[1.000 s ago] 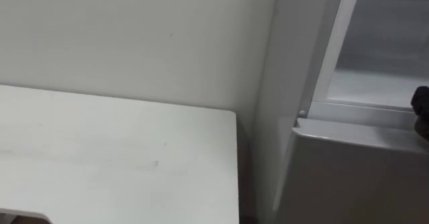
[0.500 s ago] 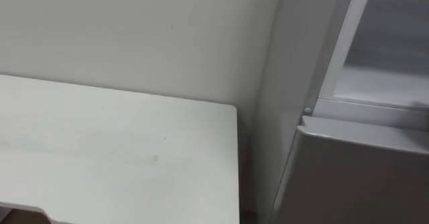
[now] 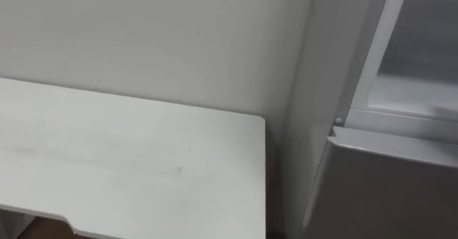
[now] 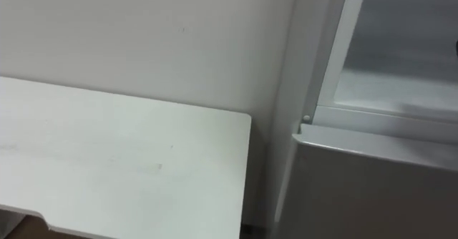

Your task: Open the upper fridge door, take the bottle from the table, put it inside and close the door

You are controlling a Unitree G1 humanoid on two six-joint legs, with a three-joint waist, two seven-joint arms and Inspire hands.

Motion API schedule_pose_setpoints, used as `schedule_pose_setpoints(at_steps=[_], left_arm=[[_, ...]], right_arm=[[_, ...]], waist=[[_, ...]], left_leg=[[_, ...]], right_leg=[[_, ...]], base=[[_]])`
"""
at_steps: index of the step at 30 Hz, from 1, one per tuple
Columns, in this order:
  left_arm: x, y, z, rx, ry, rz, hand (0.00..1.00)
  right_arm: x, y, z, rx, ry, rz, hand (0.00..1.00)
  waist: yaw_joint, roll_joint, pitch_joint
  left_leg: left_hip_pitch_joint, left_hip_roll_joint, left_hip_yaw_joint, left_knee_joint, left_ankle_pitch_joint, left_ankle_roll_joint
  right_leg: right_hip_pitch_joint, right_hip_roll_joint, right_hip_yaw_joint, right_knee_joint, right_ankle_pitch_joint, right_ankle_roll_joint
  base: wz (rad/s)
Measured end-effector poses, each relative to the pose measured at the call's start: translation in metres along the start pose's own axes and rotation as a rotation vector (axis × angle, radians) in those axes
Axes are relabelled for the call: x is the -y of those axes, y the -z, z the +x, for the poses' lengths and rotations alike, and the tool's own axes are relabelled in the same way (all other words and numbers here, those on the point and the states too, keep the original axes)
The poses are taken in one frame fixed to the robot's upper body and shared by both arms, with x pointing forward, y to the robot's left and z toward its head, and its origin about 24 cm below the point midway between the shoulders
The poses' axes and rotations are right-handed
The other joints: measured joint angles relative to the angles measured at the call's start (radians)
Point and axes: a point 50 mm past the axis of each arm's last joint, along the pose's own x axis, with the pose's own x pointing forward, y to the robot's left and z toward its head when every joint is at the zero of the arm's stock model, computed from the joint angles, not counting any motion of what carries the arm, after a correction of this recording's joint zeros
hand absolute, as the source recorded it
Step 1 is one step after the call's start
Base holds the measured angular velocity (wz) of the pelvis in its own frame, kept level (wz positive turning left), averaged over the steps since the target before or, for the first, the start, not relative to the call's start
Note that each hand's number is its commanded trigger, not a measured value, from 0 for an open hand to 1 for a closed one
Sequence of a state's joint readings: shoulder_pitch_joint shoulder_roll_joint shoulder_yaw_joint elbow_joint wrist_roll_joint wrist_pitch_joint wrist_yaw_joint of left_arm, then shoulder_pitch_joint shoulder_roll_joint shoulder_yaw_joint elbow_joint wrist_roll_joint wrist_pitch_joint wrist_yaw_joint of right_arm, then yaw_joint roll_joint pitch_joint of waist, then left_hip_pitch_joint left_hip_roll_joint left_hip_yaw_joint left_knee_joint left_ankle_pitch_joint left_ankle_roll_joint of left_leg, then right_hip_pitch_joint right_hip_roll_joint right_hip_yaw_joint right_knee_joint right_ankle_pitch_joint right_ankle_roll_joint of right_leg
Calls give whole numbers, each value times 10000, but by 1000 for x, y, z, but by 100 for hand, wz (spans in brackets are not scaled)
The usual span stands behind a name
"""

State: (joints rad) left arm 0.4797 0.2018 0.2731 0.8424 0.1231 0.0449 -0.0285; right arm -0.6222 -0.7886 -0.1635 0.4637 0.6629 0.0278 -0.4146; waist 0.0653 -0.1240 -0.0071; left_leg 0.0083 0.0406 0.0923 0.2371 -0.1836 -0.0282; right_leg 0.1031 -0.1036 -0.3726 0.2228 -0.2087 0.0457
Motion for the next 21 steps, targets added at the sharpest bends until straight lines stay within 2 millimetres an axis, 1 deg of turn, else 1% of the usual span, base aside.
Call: schedule_pose_setpoints(at_steps=[2, 5, 8, 9, 10, 11, 12, 13, 14, 15, 16, 17, 19, 20, 21], left_arm=[[-1, 1, 0, -35, -15, 9, 0], [-3, 1, 0, -46, -35, 41, 0], [-5, 1, 0, -75, -82, 77, 0], [-6, 0, 0, -65, -104, 85, 0], [-6, -1, 1, -49, -126, 85, 0], [-7, -1, 1, -67, -131, 81, 0], [-7, -1, 1, -94, -144, 77, 0], [-8, -2, 1, -48, -164, 82, 0], [-8, -3, 1, -17, -170, 67, 0], [-9, -5, 1, 52, -178, 52, 0], [-10, -7, 2, 104, -188, 93, 0], [-10, -9, 2, 135, -201, 114, 0], [-14, -20, 3, 483, -231, 397, 0], [-15, -24, 4, 617, -241, 443, 0], [-16, -33, 5, 916, -260, 544, 0]], right_arm=[[-4, 1, 4, -155, 25, -45, 100], [-4, 6, 4, -379, 35, -202, 100], [-9, 14, 2, -704, -302, -568, 100], [-11, 17, 1, -835, -465, -699, 100], [-12, 21, 0, -976, -541, -851, 100], [-12, 24, 0, -1071, -570, -954, 100], [-12, 31, -1, -1306, -601, -1218, 100], [-12, 37, -2, -1529, -597, -1429, 100], [-13, 39, -2, -1616, -599, -1527, 100], [-15, 40, -1, -1617, -593, -1705, 100], [-20, 35, 2, -1518, -619, -1522, 100], [-22, 34, 3, -1512, -644, -1549, 100], [-25, 32, 7, -1494, -544, -1740, 100], [-25, 31, 8, -1498, -488, -1712, 100], [-26, 29, 10, -1424, -388, -1612, 100]], waist=[[49, -3, 2], [246, -49, 28], [399, -145, 80], [449, -198, 38], [547, -253, 65], [589, -280, 65], [695, -331, 61], [776, -382, 74], [808, -397, 73], [845, -411, 74], [843, -414, 89], [869, -413, 88], [922, -415, 126], [958, -403, 163], [1025, -379, 219]], left_leg=[[-9, -1, -5, 5, 4, -5], [-7, -1, -5, 2, 6, -8], [-86, -2, -44, -2, 9, -12], [-228, -3, -100, 18, 18, -18], [-298, -1, -107, 62, 24, -22], [-325, -1, -123, 98, 24, -21], [-354, -1, -152, 163, 22, -22], [-408, -7, -201, 202, 20, -23], [-469, -8, -245, 213, 20, -23], [-646, -10, -340, 237, 22, -25], [-881, -6, -436, 377, 24, -27], [-946, 2, -448, 407, 25, -28], [-1202, 6, -577, 603, 27, -30], [-1250, 4, -618, 650, 26, -30], [-1369, 8, -675, 697, 24, -32]], right_leg=[[1, 0, -1, 12, 0, -1], [-9, 0, -1, 17, 0, -1], [-95, 1, -27, 22, 0, -1], [-170, 1, -48, 46, 0, -1], [-212, 5, -58, 58, 2, -5], [-214, 5, -75, 56, 2, -5], [-200, 4, -131, 35, 3, -5], [-222, 6, -182, -26, 3, -5], [-245, 7, -221, -24, 3, -5], [-361, 10, -334, -12, 4, -7], [-430, 24, -441, -10, 13, -22], [-486, 31, -452, -9, 20, -34], [-547, 54, -585, -25, 42, -70], [-553, 54, -645, -25, 45, -74], [-628, 67, -710, -25, 63, -103]], base=[[0], [0], [1], [5], [8], [9], [12], [14], [20], [25], [22], [16], [17], [19], [11]])
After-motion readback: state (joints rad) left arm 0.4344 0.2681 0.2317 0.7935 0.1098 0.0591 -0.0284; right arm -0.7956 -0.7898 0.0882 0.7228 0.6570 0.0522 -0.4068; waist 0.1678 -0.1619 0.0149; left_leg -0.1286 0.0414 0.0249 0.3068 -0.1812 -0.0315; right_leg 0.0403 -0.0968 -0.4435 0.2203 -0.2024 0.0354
